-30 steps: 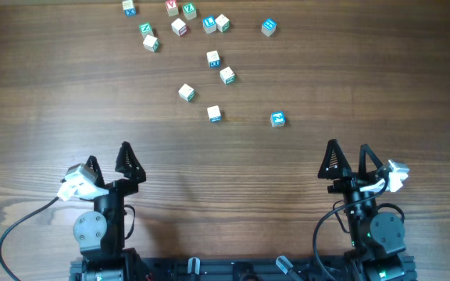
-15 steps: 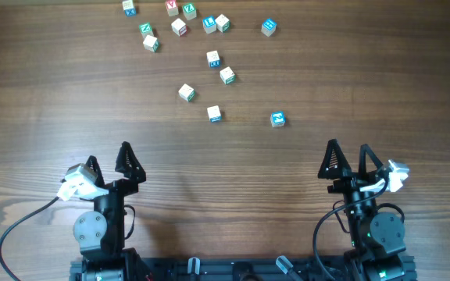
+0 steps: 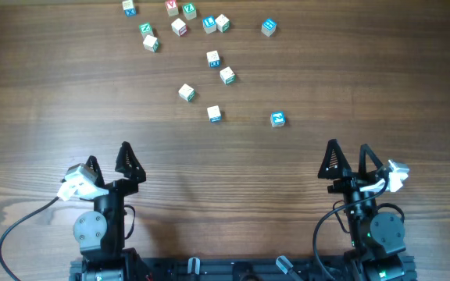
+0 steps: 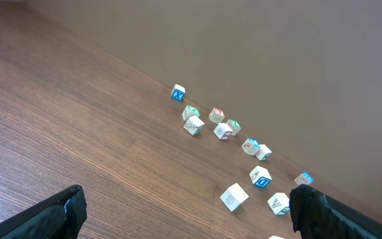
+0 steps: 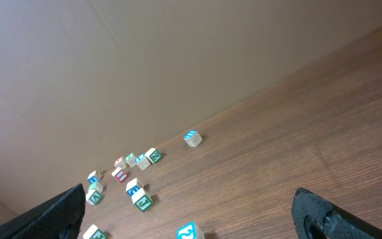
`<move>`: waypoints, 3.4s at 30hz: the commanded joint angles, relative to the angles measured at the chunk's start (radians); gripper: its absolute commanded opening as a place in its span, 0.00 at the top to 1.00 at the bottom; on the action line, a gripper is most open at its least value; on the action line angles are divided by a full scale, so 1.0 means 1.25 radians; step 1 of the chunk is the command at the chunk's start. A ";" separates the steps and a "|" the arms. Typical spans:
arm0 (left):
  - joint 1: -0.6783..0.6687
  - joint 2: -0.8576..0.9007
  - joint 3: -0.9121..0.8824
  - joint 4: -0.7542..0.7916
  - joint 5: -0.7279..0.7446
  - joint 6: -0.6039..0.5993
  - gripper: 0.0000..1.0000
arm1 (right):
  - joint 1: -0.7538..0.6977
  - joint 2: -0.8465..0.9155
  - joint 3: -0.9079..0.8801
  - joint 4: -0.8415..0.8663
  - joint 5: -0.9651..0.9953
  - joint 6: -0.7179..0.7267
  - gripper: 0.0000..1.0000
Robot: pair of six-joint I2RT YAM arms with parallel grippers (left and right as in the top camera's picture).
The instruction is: Form a tower
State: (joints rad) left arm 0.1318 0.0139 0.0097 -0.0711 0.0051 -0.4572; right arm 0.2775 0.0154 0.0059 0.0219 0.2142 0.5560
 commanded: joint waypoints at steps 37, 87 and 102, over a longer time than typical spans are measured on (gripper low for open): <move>-0.004 0.863 1.264 -0.693 0.092 0.151 0.00 | -0.003 -0.006 -0.001 0.003 0.009 -0.002 0.00; -0.023 1.439 1.509 -0.916 0.205 0.027 0.00 | -0.003 -0.006 -0.001 0.003 0.009 -0.002 0.00; -0.023 1.439 1.509 -0.916 0.205 0.027 0.00 | -0.003 -0.006 -0.001 0.003 0.009 -0.002 0.00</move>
State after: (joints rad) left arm 0.1043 1.8038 1.8751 -1.2160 0.2459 -0.4095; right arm 0.2775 0.0154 0.0059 0.0219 0.2146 0.5560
